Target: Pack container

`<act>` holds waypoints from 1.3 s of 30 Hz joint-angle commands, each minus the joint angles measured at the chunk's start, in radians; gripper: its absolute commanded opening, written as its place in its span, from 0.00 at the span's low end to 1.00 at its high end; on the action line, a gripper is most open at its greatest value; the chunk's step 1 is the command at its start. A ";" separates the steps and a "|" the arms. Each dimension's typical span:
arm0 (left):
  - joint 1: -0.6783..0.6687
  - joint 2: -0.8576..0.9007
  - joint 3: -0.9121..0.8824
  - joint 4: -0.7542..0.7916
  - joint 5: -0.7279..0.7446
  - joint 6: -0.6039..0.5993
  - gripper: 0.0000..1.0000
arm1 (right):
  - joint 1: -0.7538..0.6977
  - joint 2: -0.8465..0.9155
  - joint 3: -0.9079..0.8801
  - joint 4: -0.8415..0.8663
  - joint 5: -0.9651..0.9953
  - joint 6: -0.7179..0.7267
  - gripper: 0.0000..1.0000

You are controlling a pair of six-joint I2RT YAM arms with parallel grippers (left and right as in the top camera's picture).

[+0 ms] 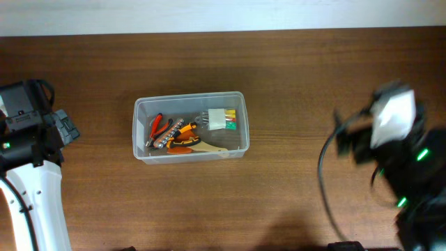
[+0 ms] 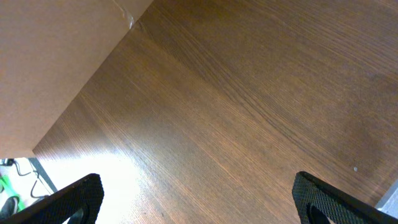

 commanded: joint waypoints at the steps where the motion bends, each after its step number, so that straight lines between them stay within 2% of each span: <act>1: 0.007 -0.011 0.016 -0.001 -0.011 0.012 0.99 | -0.008 -0.194 -0.249 0.010 -0.020 -0.011 0.99; 6: 0.007 -0.011 0.016 -0.002 -0.011 0.012 0.99 | -0.008 -0.448 -0.570 0.020 -0.023 -0.010 0.99; 12: 0.007 -0.011 0.016 -0.002 -0.011 0.012 0.99 | -0.008 -0.677 -0.861 0.089 -0.026 -0.010 0.99; 15: 0.007 -0.011 0.016 -0.002 -0.011 0.012 0.99 | -0.008 -0.730 -0.930 0.128 -0.026 -0.010 0.99; 21: 0.007 -0.011 0.016 -0.002 -0.011 0.012 0.99 | -0.008 -0.743 -0.985 0.131 -0.026 -0.011 0.99; 39: 0.007 -0.011 0.016 -0.002 -0.011 0.012 0.99 | -0.008 -0.743 -0.986 0.134 -0.025 -0.011 0.99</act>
